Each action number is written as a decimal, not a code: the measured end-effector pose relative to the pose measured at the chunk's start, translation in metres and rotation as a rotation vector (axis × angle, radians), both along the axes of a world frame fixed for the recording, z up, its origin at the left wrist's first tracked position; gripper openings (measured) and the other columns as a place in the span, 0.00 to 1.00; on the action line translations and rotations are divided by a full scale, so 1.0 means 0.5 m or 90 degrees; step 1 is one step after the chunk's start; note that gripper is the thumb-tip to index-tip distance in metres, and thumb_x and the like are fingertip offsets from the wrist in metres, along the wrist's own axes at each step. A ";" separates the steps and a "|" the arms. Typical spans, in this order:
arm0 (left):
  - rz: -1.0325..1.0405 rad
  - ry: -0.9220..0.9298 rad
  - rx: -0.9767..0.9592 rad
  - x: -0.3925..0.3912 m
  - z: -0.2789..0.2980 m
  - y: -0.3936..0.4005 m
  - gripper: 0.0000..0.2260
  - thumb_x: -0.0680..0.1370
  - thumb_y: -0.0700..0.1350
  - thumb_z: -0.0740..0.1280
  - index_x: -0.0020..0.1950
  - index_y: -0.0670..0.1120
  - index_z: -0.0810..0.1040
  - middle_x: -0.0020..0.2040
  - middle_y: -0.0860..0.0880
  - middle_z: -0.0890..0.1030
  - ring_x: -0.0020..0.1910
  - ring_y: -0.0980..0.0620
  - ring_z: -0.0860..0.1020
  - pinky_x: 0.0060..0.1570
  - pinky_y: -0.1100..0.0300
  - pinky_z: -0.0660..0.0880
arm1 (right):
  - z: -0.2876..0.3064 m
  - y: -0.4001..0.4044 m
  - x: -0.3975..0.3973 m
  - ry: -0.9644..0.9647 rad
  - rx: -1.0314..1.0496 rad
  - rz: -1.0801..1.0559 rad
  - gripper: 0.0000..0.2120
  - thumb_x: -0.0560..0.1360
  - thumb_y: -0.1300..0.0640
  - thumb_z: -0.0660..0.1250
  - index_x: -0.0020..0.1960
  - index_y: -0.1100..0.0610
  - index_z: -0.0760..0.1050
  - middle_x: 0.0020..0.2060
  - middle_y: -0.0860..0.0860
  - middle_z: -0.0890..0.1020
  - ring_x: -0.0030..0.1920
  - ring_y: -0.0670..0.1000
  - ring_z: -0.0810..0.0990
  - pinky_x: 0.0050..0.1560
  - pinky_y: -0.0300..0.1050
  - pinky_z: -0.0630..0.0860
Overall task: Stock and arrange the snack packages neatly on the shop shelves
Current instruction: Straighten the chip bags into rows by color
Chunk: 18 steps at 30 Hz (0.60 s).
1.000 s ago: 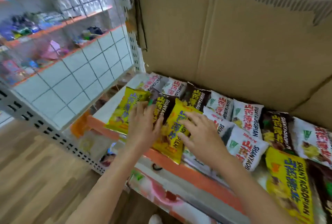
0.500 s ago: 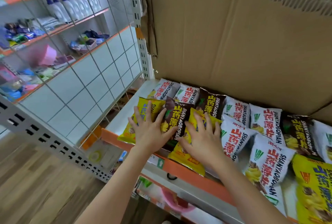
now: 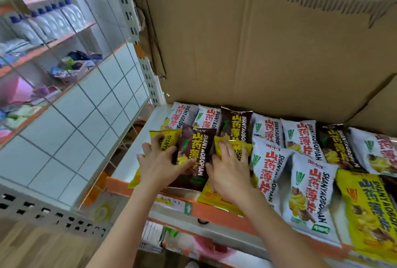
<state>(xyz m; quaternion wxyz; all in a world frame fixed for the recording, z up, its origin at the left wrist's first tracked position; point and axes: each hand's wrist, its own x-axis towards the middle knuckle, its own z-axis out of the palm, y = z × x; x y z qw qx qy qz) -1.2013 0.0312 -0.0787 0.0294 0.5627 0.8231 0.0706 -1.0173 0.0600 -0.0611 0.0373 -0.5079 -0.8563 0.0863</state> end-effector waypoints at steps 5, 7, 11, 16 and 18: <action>-0.034 0.013 0.075 -0.005 -0.014 -0.012 0.32 0.71 0.72 0.44 0.69 0.60 0.63 0.71 0.48 0.56 0.63 0.41 0.61 0.57 0.45 0.64 | 0.015 0.037 -0.063 -0.079 -0.002 -0.051 0.33 0.78 0.37 0.43 0.57 0.56 0.78 0.70 0.56 0.63 0.71 0.56 0.56 0.71 0.63 0.44; 0.018 -0.043 0.116 0.000 -0.023 -0.015 0.31 0.74 0.68 0.50 0.74 0.55 0.56 0.73 0.44 0.56 0.66 0.39 0.62 0.60 0.43 0.63 | 0.004 0.033 -0.089 -0.081 0.004 -0.086 0.36 0.76 0.34 0.44 0.59 0.59 0.77 0.70 0.57 0.63 0.72 0.56 0.56 0.70 0.63 0.43; 0.090 -0.115 0.118 0.006 -0.023 -0.012 0.36 0.75 0.65 0.57 0.75 0.48 0.51 0.71 0.38 0.59 0.67 0.37 0.63 0.64 0.42 0.62 | -0.020 0.023 -0.089 -0.031 0.049 -0.126 0.38 0.73 0.30 0.47 0.59 0.60 0.76 0.71 0.55 0.63 0.73 0.55 0.53 0.70 0.59 0.40; 0.060 -0.131 0.093 -0.033 -0.020 -0.012 0.37 0.72 0.69 0.56 0.75 0.54 0.51 0.60 0.39 0.69 0.58 0.39 0.68 0.55 0.47 0.68 | -0.021 0.054 -0.094 -0.015 -0.044 -0.145 0.34 0.70 0.28 0.56 0.53 0.55 0.80 0.72 0.54 0.63 0.73 0.55 0.54 0.70 0.57 0.43; 0.052 -0.170 0.087 -0.053 -0.019 -0.013 0.35 0.70 0.70 0.58 0.74 0.60 0.52 0.57 0.41 0.70 0.57 0.40 0.70 0.51 0.49 0.70 | -0.022 0.061 -0.096 -0.008 -0.058 -0.150 0.32 0.69 0.29 0.58 0.52 0.56 0.80 0.72 0.55 0.63 0.73 0.55 0.53 0.70 0.57 0.44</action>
